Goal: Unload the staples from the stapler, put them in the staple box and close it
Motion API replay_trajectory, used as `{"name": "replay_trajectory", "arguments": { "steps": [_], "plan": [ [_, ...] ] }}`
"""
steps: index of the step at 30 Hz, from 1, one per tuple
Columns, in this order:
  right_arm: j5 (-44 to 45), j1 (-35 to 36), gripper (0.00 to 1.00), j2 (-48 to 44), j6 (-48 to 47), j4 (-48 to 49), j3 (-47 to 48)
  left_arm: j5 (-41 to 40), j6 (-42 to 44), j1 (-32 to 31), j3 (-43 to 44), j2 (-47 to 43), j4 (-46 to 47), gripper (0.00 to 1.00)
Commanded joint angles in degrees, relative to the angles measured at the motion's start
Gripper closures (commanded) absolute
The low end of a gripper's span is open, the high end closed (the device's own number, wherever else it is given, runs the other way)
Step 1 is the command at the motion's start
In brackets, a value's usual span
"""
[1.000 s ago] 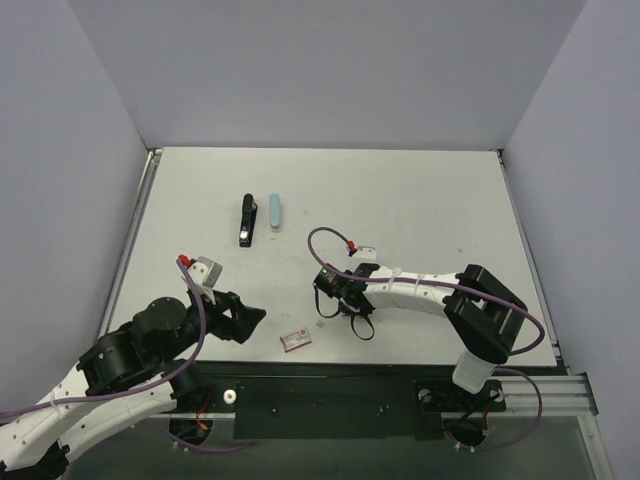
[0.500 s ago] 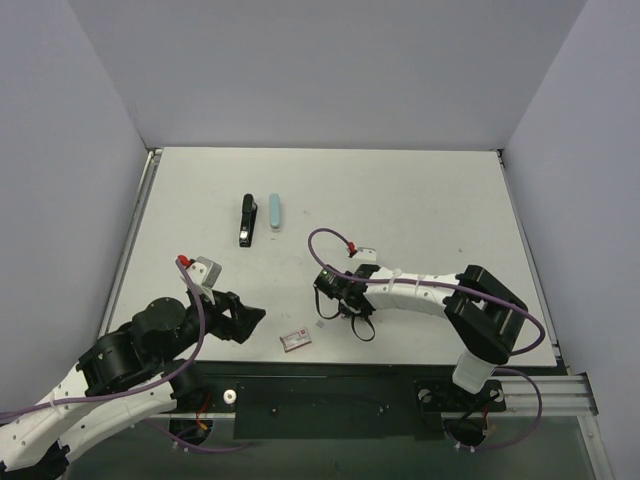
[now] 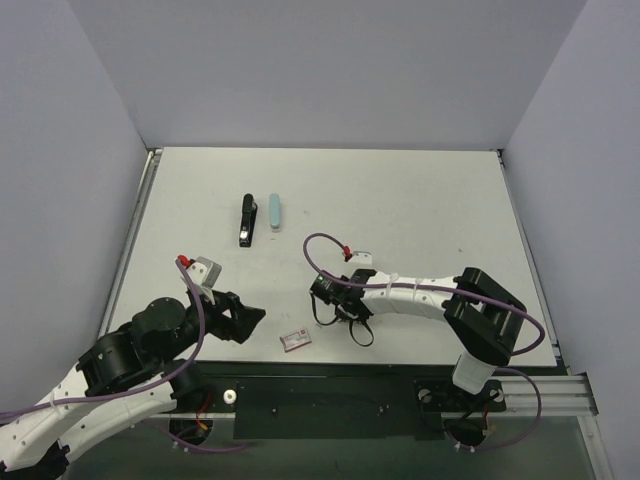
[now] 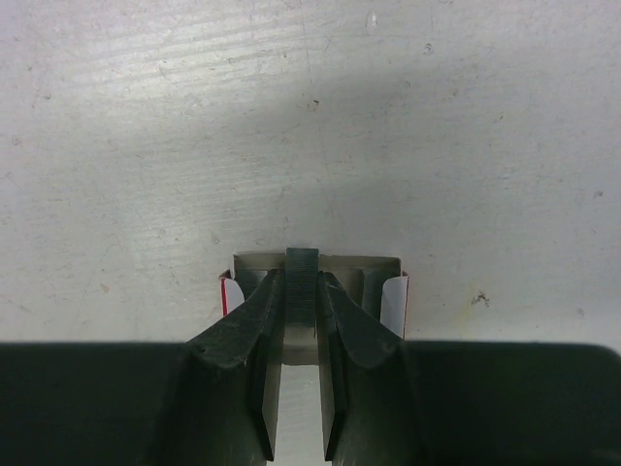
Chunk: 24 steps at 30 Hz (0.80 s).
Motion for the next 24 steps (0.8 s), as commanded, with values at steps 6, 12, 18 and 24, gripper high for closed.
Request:
{"name": "replay_trajectory", "arguments": {
  "steps": [6,12,18,24],
  "plan": [
    [2.94,1.64,0.94,-1.58,1.44,-3.12,2.32,-0.2,-0.01,-0.25,0.34,-0.91,1.05,0.14],
    [3.91,2.52,0.94,-1.76,1.8,-4.09,3.11,-0.12,-0.01,-0.25,0.26,-1.0,1.05,0.14],
    [4.35,3.13,0.94,-1.41,2.15,-4.44,2.85,-0.03,-0.1,-0.25,0.17,-1.09,1.13,0.14],
    [4.35,3.31,0.94,-1.15,2.32,-4.7,2.76,-0.03,-0.01,-0.16,0.26,-1.26,1.13,0.14]
  ]
}}
